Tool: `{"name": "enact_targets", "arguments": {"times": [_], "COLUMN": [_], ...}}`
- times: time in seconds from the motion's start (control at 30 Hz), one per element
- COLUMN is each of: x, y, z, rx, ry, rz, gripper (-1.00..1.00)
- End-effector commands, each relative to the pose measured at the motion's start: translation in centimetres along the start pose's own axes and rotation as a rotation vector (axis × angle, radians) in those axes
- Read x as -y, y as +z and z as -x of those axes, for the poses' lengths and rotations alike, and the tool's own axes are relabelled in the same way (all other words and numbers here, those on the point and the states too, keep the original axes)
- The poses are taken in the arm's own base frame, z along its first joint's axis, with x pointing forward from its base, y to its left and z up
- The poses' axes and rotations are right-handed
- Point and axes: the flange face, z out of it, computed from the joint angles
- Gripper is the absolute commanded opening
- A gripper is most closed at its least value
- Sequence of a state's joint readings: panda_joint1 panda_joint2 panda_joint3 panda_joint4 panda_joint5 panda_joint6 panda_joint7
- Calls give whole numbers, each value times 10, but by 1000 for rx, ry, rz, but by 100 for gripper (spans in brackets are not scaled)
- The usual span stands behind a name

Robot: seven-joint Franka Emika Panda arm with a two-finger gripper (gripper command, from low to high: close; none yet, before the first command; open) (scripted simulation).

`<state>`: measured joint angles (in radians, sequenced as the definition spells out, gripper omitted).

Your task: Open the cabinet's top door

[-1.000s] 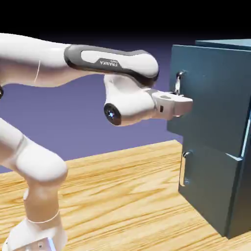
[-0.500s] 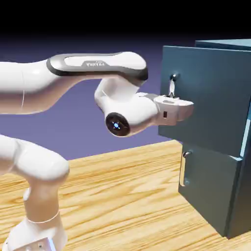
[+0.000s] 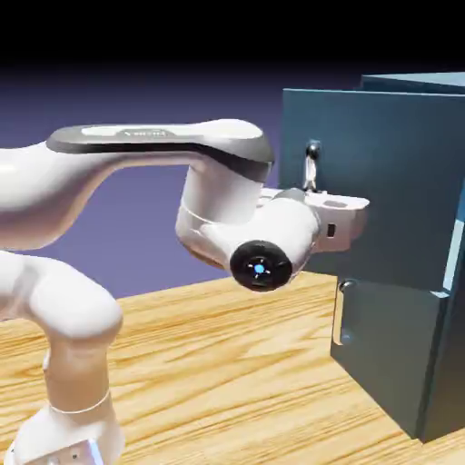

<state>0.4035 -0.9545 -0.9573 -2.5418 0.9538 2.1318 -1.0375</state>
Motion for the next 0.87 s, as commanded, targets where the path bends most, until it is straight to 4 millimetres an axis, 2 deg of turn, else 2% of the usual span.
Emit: {"name": "enact_targets", "arguments": {"times": [0.0,0.4,0.73,0.77,0.8,0.83], "x": [-3,-47,-86,-86,-86,-90], "y": [-6,-74,-106,-106,-106,-114], "z": [-3,-48,-86,-86,-86,-91], "rx": [16,257,421,421,421,420], "ry": [0,0,-1,-1,-1,-2], "rz": [-19,-259,-423,-423,-423,-424], "gripper": [-100,-100,-100,100,100,100]}}
